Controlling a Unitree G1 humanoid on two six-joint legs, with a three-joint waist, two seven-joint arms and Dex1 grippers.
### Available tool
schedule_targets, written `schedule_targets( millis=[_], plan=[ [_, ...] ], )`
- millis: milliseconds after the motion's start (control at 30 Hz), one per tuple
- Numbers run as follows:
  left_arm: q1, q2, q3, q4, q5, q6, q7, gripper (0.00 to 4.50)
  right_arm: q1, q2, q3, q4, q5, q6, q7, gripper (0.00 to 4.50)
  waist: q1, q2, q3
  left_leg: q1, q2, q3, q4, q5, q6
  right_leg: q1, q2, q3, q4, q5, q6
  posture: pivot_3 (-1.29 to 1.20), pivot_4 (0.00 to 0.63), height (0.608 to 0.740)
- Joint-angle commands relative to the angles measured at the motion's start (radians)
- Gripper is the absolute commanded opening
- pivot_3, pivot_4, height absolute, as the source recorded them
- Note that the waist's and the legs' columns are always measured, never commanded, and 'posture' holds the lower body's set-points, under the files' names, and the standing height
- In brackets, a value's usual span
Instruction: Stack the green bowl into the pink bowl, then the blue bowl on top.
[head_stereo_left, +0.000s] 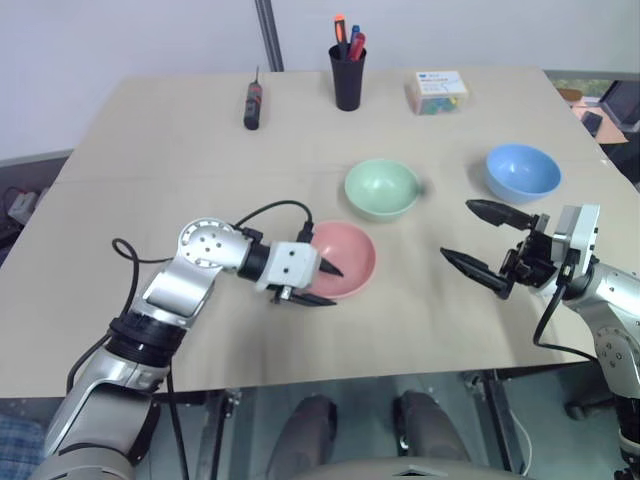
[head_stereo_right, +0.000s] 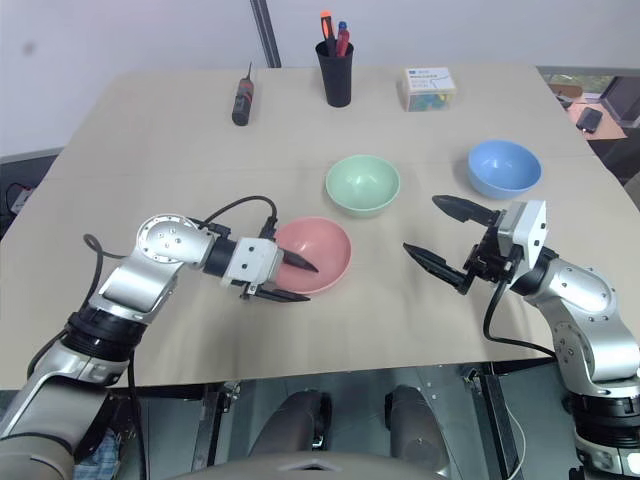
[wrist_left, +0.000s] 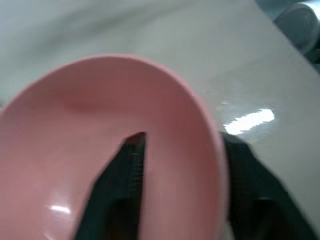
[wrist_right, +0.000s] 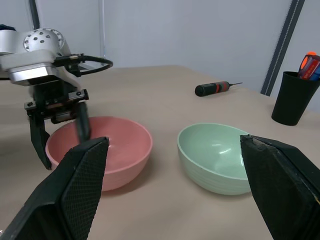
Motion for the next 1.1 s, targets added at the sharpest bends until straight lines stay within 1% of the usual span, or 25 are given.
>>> schedule_targets(
  millis=[33,67,133,300,367,467,533,667,767,900,1067,1100],
  plan=[
    [-0.012,-0.009,0.087,-0.002,-0.085,0.009,0.028,4.24,-0.014,-0.011,-0.019,-0.026,0.015,-0.006,0.001,4.44,-0.002,0.000,0.000,0.000,0.000,0.000,0.000,0.000,0.000,0.000,0.000,0.000,0.000,0.000,0.000,0.00,0.150,0.740],
    [-0.010,-0.014,0.106,-0.005,-0.112,0.024,0.035,4.45,-0.016,-0.015,-0.018,-0.021,0.012,-0.007,0.007,4.44,-0.003,0.000,0.000,0.000,0.000,0.000,0.000,0.000,0.000,0.000,0.000,0.000,0.000,0.000,0.000,0.00,0.150,0.740],
    [-0.001,-0.024,0.148,-0.023,-0.181,0.072,0.041,4.45,-0.023,-0.019,-0.019,-0.009,0.011,-0.009,0.015,4.44,-0.002,0.000,0.000,0.000,0.000,0.000,0.000,0.000,0.000,0.000,0.000,0.000,0.000,0.000,0.000,0.00,0.150,0.740],
    [0.065,-0.012,0.312,-0.110,-0.408,0.235,0.068,4.45,-0.071,-0.028,-0.005,0.030,0.012,-0.004,0.042,4.44,-0.006,0.000,0.000,0.000,0.001,0.000,0.000,0.000,0.000,0.000,0.000,0.000,0.000,0.000,0.000,0.00,0.150,0.740],
    [0.087,-0.005,0.363,-0.133,-0.463,0.279,0.084,4.45,-0.084,-0.032,0.000,0.045,0.010,-0.004,0.054,4.44,-0.004,0.000,0.000,0.000,0.001,-0.001,0.000,0.000,0.000,0.000,0.000,0.000,0.000,0.000,0.000,0.00,0.150,0.740],
    [0.135,0.013,0.469,-0.095,-0.500,0.308,0.136,4.45,-0.136,-0.039,0.030,0.096,-0.021,-0.006,0.074,4.44,-0.004,0.000,0.000,0.000,0.001,-0.001,0.000,0.000,0.000,0.000,0.000,0.000,0.000,0.000,0.000,0.00,0.150,0.740],
    [0.161,0.018,0.529,-0.048,-0.497,0.303,0.176,4.45,-0.185,-0.043,0.062,0.143,-0.080,-0.010,0.058,4.44,-0.007,0.000,0.000,0.001,0.001,0.000,0.000,0.000,0.000,0.000,0.000,0.000,0.000,0.000,0.000,0.00,0.150,0.740],
    [0.239,0.032,0.635,0.018,-0.527,0.304,0.169,4.45,-0.301,-0.042,0.152,0.262,-0.237,-0.069,0.045,4.44,-0.008,0.000,0.000,0.002,0.001,0.001,-0.001,0.000,-0.001,0.000,0.000,0.001,0.001,0.000,0.000,0.00,0.150,0.740],
    [0.289,0.045,0.695,0.051,-0.568,0.320,0.138,4.45,-0.400,-0.031,0.232,0.360,-0.336,-0.137,0.073,4.44,-0.006,0.000,0.000,0.002,0.001,0.001,-0.001,0.001,-0.002,-0.001,-0.001,0.001,0.000,0.000,0.000,0.00,0.150,0.740],
    [0.324,0.049,0.747,0.093,-0.589,0.293,0.101,4.45,-0.543,0.016,0.335,0.508,-0.458,-0.226,0.081,4.44,-0.005,0.000,0.000,0.000,0.001,0.001,-0.001,0.002,-0.004,-0.003,-0.001,0.001,0.000,0.000,0.000,0.00,0.150,0.740],
    [0.371,0.058,0.771,0.125,-0.591,0.259,0.031,4.45,-0.657,0.069,0.393,0.671,-0.554,-0.300,0.057,4.44,-0.004,0.000,0.000,-0.001,0.001,0.001,-0.002,0.002,-0.005,-0.003,-0.002,0.000,-0.001,0.000,0.000,0.00,0.150,0.740],
    [0.378,0.057,0.776,0.129,-0.593,0.254,0.022,4.45,-0.689,0.076,0.422,0.721,-0.597,-0.341,0.054,4.44,-0.006,0.000,0.000,-0.002,0.001,0.001,-0.002,0.002,-0.005,-0.004,-0.002,0.001,-0.001,0.000,0.000,0.00,0.150,0.740]
  ],
)
